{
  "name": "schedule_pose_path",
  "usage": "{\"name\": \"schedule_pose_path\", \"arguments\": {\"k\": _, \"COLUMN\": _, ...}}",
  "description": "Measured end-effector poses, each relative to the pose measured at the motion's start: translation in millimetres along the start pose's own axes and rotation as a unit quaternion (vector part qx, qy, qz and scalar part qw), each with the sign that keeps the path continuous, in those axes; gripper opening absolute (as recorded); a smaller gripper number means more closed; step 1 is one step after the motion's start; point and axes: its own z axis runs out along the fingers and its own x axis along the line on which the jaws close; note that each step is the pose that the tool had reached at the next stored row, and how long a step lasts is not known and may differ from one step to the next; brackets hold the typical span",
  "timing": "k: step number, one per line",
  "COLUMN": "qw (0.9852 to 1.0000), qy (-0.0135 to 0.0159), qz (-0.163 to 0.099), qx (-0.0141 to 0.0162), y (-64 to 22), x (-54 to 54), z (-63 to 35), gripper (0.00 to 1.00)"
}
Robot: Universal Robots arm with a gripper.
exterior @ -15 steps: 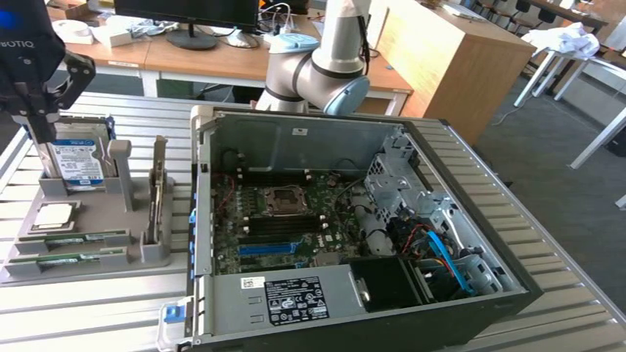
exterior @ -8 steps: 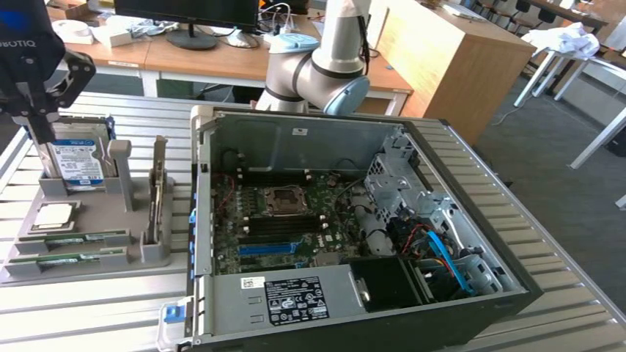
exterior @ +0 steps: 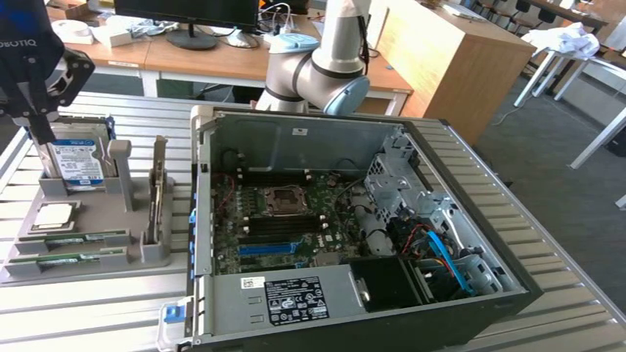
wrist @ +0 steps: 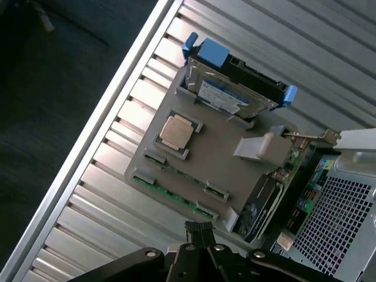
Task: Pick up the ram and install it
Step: 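Pick up the ram and move it above insertion slot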
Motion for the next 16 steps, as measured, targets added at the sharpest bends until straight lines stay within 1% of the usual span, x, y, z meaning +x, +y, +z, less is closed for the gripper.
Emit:
{"name": "schedule_pose_path", "arguments": {"k": 4, "qw": 0.9995, "qy": 0.0014, "qz": -0.032, "qx": 0.0005, "y": 0.0, "x": 0.1, "z": 0.0, "gripper": 0.10}}
{"name": "schedule_pose_path", "arguments": {"k": 8, "qw": 0.9980, "qy": 0.0029, "qz": -0.064, "qx": 0.0010, "y": 0.1, "x": 0.1, "z": 0.0, "gripper": 0.10}}
{"name": "schedule_pose_path", "arguments": {"k": 12, "qw": 0.9954, "qy": 0.0042, "qz": -0.095, "qx": 0.0013, "y": 0.1, "x": 0.2, "z": 0.0, "gripper": 0.10}}
{"name": "schedule_pose_path", "arguments": {"k": 16, "qw": 0.9918, "qy": 0.0055, "qz": -0.128, "qx": 0.0016, "y": 0.1, "x": 0.3, "z": 0.1, "gripper": 0.10}}
